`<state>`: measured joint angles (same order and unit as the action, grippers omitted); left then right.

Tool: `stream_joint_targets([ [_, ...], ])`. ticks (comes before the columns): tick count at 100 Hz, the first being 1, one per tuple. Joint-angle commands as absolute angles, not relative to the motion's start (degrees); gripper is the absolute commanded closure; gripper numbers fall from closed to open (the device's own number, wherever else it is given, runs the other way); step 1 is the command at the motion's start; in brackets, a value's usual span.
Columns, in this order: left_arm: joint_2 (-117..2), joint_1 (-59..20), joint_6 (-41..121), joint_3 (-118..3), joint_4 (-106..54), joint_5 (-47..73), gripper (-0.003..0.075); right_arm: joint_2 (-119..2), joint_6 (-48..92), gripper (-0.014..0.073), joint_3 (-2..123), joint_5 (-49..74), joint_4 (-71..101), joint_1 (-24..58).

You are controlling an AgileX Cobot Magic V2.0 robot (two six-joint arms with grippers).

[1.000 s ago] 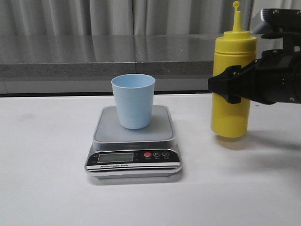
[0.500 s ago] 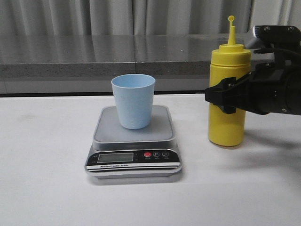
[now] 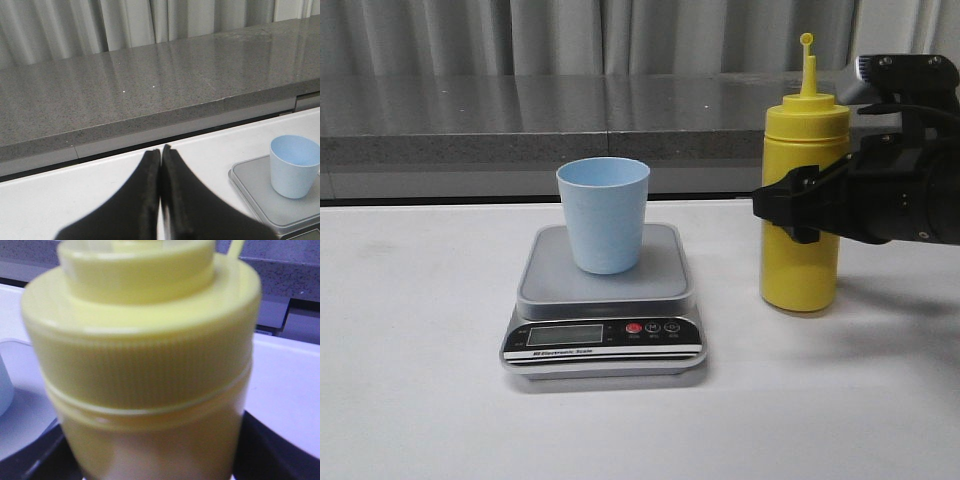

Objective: Pour seasoning into cup on scale with both arms
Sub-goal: 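Lower the upright bottle back onto the table beside the scale, then open the right gripper and pull it back from the bottle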

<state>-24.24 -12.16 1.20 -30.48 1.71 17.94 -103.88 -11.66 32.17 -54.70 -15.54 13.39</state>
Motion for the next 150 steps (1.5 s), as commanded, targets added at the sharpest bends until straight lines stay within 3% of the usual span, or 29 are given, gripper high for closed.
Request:
stream_joint_targets([
  [1,-24.65,-12.01,0.6,-32.08,1.7,13.29,0.0738,-101.77,-11.2,0.0036,33.32,-59.62,-15.98,13.05],
  [10,-24.65,-12.01,0.6,-32.08,1.7,13.29,0.0738,-101.77,-11.2,-0.001,33.32,-59.62,-15.98,13.05],
  [104,-24.65,-12.01,0.6,-32.08,1.7,13.29,0.0738,-101.01,-11.2,-0.0009,26.6,-64.23,-13.63,13.05],
  [150,-24.65,-12.01,0.6,-32.08,1.7,13.29,0.0738,-89.13,-11.2,-0.0009,16.74,-63.82,-9.58,13.05],
])
